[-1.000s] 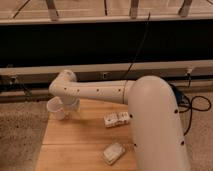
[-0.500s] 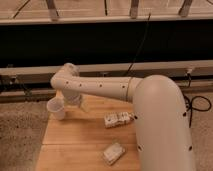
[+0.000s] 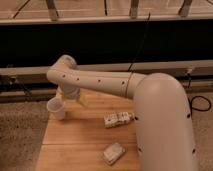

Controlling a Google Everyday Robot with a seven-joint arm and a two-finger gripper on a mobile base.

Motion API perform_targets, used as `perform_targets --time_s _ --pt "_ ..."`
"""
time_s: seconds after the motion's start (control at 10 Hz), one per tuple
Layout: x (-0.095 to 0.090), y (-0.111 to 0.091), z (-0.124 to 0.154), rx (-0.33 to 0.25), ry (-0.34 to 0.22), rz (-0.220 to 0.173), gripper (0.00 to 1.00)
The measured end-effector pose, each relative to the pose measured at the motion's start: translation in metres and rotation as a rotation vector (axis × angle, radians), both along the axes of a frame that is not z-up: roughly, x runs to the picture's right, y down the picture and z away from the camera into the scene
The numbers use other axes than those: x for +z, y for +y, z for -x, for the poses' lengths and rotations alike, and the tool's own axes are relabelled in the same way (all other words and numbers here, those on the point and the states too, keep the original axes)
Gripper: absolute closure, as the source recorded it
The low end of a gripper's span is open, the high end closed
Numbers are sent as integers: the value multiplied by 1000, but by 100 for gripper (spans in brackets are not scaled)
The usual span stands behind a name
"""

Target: Pick up the ceramic cup

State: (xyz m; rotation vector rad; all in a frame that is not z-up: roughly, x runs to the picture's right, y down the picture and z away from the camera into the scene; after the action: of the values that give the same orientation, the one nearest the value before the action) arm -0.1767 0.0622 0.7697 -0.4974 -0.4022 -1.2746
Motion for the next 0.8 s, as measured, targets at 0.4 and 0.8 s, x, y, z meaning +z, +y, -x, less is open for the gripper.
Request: perform_targets --time_s 0.4,0.8 --pt "11 13 40 -32 -73 29 20" --pt "43 34 46 -33 -92 57 20"
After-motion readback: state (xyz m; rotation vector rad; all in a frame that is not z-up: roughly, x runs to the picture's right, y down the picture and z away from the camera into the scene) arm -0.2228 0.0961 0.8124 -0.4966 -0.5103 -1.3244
